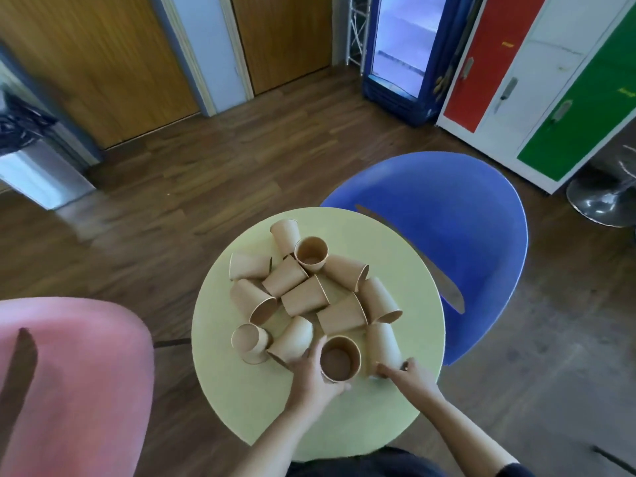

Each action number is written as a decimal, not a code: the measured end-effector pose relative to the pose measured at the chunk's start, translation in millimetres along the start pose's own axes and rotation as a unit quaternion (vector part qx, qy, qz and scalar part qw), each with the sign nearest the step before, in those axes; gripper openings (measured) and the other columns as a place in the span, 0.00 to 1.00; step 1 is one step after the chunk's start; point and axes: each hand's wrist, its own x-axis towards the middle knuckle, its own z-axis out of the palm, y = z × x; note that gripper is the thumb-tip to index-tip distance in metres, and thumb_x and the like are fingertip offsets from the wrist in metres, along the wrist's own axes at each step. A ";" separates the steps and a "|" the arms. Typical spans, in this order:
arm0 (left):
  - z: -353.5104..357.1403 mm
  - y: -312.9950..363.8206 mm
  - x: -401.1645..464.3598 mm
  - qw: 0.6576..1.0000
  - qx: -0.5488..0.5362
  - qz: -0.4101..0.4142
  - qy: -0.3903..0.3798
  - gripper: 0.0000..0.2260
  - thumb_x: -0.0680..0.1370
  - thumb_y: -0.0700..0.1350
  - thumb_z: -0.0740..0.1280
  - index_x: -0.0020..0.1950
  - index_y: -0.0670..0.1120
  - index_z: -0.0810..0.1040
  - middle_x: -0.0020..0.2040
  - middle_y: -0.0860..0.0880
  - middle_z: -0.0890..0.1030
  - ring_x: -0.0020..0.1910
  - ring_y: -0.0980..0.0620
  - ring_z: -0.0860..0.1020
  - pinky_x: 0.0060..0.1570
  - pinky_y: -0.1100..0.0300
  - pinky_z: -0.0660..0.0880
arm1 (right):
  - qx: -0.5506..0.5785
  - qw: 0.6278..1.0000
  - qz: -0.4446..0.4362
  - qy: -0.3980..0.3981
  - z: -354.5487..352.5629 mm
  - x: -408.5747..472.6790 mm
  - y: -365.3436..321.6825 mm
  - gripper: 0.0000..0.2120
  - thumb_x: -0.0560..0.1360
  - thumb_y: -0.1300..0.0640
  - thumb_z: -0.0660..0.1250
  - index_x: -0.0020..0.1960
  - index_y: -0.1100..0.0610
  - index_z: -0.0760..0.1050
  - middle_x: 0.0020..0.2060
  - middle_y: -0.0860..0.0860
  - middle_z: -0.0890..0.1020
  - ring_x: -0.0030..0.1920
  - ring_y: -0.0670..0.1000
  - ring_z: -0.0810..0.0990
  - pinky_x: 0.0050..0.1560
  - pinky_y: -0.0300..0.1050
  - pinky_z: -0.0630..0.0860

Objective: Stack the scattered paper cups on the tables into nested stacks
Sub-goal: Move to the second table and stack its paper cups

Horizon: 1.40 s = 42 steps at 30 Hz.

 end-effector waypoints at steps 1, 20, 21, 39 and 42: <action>4.2 1.2 0.1 1.000 -0.013 -0.001 0.015 0.44 0.62 0.43 0.82 0.74 0.46 0.65 0.67 0.53 0.73 0.66 0.57 0.70 0.61 0.72 0.61 | -0.002 1.000 -0.006 -0.008 -4.3 2.9 1.4 0.22 0.69 0.41 0.71 0.48 0.58 0.70 0.39 0.50 0.76 0.39 0.48 0.75 0.35 0.42 0.69; 37.9 14.9 -15.8 0.983 -0.156 -0.016 0.094 0.38 0.60 0.50 0.81 0.66 0.60 0.70 0.61 0.67 0.75 0.61 0.68 0.74 0.62 0.65 0.72 | -0.067 0.973 -0.217 0.024 -81.4 -1.0 -13.4 0.30 0.66 0.52 0.75 0.64 0.57 0.67 0.53 0.49 0.67 0.49 0.48 0.71 0.39 0.35 0.69; 38.0 14.4 -15.9 0.982 -0.164 -0.017 0.090 0.37 0.59 0.51 0.80 0.66 0.61 0.70 0.61 0.67 0.75 0.60 0.70 0.73 0.62 0.65 0.72 | -0.077 0.968 -0.239 0.021 -83.3 -3.7 -18.1 0.32 0.66 0.51 0.75 0.65 0.56 0.66 0.54 0.48 0.67 0.50 0.48 0.71 0.42 0.37 0.70; 41.5 13.3 -14.7 0.978 -0.179 -0.042 0.098 0.34 0.58 0.49 0.79 0.59 0.66 0.71 0.53 0.62 0.82 0.51 0.60 0.81 0.54 0.61 0.79 | -0.261 0.783 -0.563 0.035 -41.5 -39.2 -67.4 0.32 0.64 0.41 0.65 0.65 0.54 0.70 0.60 0.50 0.71 0.57 0.52 0.74 0.49 0.39 0.74; 40.4 13.0 -13.6 0.978 -0.184 -0.042 0.093 0.32 0.60 0.46 0.79 0.57 0.68 0.70 0.52 0.64 0.81 0.50 0.59 0.81 0.53 0.65 0.77 | -0.306 0.770 -0.560 -0.003 -28.0 -27.3 -63.4 0.33 0.66 0.41 0.66 0.68 0.54 0.68 0.65 0.51 0.71 0.63 0.54 0.71 0.59 0.49 0.74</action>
